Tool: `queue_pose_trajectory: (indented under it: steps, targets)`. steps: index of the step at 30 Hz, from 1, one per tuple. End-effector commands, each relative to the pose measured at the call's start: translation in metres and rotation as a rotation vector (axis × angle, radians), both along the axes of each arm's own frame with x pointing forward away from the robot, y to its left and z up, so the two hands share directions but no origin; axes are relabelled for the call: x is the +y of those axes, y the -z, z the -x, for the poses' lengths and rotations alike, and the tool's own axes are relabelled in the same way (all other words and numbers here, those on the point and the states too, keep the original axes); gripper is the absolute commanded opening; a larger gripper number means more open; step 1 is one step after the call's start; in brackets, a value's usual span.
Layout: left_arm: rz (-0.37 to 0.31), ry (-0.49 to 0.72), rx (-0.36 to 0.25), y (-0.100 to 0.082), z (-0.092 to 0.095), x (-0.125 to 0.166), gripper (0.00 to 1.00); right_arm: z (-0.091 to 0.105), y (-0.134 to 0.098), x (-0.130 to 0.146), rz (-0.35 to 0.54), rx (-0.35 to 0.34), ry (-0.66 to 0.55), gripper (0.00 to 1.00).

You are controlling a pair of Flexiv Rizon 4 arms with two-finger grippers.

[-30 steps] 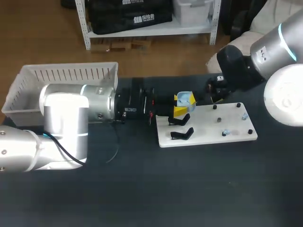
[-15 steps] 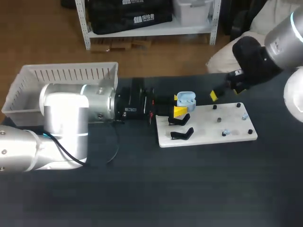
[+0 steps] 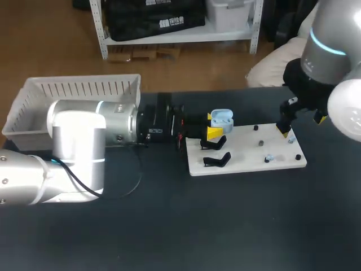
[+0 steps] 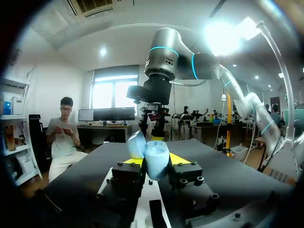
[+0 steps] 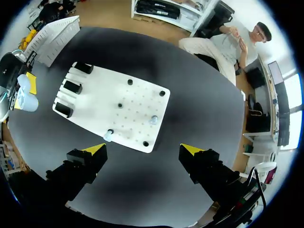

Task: Pick up each earbud case from the left stands, insert the matching earbuds, close the lid, and place the case in the box.

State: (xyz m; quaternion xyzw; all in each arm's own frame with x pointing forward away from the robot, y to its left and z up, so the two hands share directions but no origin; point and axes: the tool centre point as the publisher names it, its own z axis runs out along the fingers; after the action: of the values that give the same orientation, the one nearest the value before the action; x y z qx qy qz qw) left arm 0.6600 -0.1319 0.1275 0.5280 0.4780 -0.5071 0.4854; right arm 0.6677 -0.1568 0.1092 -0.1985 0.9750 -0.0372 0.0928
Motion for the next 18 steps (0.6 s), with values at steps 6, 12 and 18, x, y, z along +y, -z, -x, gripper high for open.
queue_pose_trajectory:
  steps: [6, 12, 18]
  targets:
    - [0.005, -0.002, -0.004, 0.001, 0.0, 0.0, 0.0, -0.019, 0.035, -0.002, 0.068, 0.078, 0.003, 1.0]
    - [0.005, -0.002, -0.004, 0.001, 0.0, 0.0, 0.0, -0.026, 0.053, -0.01, 0.055, 0.117, 0.013, 1.0]
    - [0.005, -0.002, -0.004, 0.001, 0.0, 0.0, 0.0, -0.031, 0.063, -0.013, 0.065, 0.124, 0.018, 1.0]
